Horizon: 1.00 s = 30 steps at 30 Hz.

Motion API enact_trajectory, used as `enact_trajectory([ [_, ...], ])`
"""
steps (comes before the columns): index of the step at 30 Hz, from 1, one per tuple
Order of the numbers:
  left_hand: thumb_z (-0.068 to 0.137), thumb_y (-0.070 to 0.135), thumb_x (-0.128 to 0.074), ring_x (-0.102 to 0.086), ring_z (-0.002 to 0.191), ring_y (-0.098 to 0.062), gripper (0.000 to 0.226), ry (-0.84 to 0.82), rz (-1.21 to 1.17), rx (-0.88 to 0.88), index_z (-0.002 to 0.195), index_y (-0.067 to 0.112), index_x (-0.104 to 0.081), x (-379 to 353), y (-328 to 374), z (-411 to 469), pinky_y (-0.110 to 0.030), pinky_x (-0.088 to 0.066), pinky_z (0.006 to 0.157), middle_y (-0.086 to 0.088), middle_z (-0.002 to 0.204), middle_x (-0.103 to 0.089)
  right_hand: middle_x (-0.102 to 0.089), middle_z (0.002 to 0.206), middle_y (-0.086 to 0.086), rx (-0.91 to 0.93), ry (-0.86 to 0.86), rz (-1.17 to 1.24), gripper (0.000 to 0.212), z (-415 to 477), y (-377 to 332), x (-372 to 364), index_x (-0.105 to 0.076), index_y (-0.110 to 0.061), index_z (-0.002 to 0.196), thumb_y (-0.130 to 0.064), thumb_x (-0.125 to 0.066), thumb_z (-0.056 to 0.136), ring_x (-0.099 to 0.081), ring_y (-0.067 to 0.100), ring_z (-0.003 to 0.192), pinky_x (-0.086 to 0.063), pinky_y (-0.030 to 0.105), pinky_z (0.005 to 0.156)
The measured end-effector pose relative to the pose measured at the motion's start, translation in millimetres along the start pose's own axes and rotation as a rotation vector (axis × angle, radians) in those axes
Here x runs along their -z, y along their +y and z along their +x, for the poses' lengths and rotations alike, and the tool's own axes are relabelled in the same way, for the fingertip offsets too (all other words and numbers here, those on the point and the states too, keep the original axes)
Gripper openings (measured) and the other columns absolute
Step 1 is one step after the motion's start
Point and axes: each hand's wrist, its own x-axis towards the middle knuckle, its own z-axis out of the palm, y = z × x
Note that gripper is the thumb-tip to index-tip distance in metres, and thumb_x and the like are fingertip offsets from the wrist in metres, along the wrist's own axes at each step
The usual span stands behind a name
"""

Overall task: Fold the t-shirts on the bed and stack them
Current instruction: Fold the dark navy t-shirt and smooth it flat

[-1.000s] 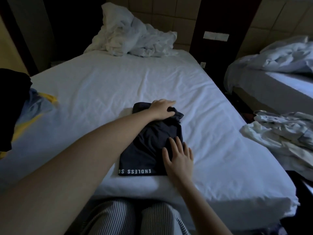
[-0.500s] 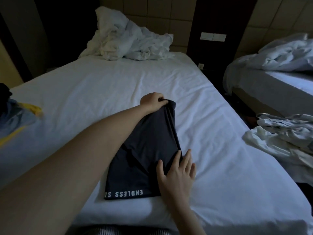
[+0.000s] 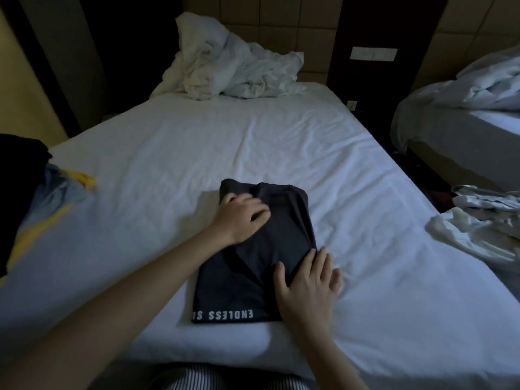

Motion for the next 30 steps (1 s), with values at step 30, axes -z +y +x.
enact_trajectory([
  [30,0.077,0.025,-0.076,-0.058,0.112,-0.025,0.063,-0.109,-0.992,0.83,0.129,0.001,-0.049,39,-6,-60,-0.031,-0.05,0.089,-0.013,0.126,-0.059,-0.05,0.128,0.016,-0.133,-0.316,0.361,0.059,55,-30,32,-0.039,-0.009,0.132,-0.042,-0.057,0.087,-0.051,0.036,0.116,-0.041,0.038,0.092],
])
